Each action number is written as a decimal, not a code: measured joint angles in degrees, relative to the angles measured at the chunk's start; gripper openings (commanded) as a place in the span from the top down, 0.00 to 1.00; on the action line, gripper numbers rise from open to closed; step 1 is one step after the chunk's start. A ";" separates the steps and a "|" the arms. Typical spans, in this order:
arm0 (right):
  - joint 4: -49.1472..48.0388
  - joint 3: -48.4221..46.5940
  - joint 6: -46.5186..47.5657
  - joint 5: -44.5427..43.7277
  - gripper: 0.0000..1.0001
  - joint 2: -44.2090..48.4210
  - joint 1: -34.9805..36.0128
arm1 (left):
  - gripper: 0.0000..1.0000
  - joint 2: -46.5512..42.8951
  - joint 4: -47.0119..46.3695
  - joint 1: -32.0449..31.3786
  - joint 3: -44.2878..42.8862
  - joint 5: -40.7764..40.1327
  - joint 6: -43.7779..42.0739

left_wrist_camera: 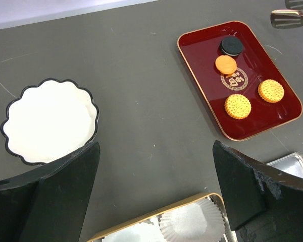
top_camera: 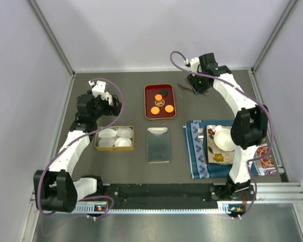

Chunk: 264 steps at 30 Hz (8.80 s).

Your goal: Pack the cookies

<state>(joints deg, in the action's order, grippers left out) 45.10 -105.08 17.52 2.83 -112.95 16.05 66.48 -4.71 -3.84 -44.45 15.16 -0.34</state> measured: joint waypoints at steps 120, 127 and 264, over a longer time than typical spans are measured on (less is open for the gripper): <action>2.64 9.25 0.44 6.03 0.82 3.63 16.09 | 0.01 -0.26 1.79 0.00 0.00 -1.09 -0.04; 3.87 6.27 0.37 6.05 0.84 4.59 16.09 | 0.01 -1.36 1.79 0.00 -0.02 -6.54 0.07; 3.80 -11.30 -0.09 5.79 0.60 -3.50 43.32 | 0.01 5.75 5.97 7.15 -10.49 -14.45 2.99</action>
<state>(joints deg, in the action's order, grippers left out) 48.90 -116.38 17.43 8.62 -116.44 59.37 72.23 1.26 3.31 -54.94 0.71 2.66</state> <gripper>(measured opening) 0.400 0.990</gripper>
